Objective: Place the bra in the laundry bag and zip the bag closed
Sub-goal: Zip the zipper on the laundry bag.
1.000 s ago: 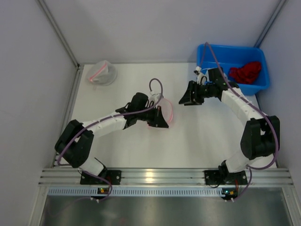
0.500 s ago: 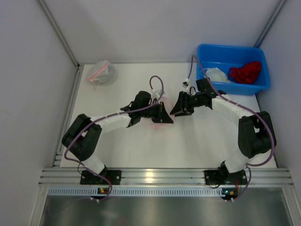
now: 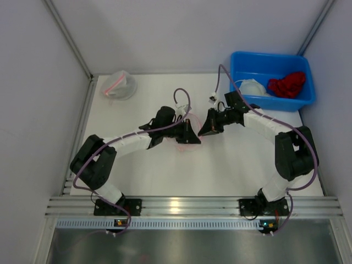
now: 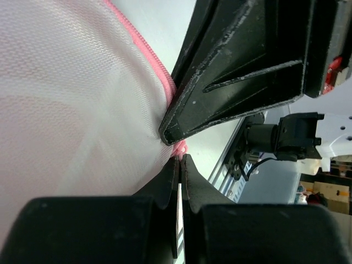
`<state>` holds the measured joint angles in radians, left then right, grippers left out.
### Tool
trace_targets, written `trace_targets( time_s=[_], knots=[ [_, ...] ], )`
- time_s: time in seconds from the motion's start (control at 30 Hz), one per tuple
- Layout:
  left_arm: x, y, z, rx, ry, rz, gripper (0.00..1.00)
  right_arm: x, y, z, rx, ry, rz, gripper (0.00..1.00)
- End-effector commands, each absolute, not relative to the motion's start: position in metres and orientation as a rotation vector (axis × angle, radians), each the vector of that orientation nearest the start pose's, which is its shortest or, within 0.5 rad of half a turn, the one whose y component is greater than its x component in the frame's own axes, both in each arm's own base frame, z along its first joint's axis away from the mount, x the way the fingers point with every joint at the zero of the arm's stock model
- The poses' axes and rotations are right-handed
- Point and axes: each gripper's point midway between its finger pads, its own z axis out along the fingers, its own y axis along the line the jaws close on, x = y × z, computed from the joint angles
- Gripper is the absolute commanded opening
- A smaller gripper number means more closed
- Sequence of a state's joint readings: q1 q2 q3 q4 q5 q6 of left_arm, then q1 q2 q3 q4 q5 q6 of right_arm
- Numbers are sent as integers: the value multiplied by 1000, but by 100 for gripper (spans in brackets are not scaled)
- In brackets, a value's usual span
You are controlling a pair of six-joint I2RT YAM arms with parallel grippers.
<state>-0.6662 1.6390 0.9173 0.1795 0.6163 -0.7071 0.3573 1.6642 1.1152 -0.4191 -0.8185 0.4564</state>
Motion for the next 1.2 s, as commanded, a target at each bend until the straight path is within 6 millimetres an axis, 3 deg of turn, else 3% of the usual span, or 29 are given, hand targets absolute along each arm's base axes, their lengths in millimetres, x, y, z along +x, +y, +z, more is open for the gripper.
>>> trace_targets(
  time_s=[0.0,0.2,0.43,0.63,0.9,1.07,1.13,1.17],
  knots=[
    [230,-327,125,497,2373,-1318,0,302,256,149,-285,2521,1310,0],
    [215,-286,110,603,2454,-1176,0,310,250,153,-288,2503,1303,0],
    [209,-257,104,764,2467,-1056,0,326,242,154,-334,2495,1233,0],
    [202,-236,92,727,2535,-1041,0,342,224,145,-262,2509,1200,0],
    [201,-234,95,684,2543,-1074,0,350,219,143,-220,2496,1207,0],
    [206,-247,111,677,2481,-1166,0,346,224,149,-182,2485,1272,1],
    [207,-256,124,664,2436,-1250,0,336,227,154,-164,2465,1324,11],
    [208,-261,131,645,2423,-1287,0,331,227,162,-178,2434,1348,21]
  ],
)
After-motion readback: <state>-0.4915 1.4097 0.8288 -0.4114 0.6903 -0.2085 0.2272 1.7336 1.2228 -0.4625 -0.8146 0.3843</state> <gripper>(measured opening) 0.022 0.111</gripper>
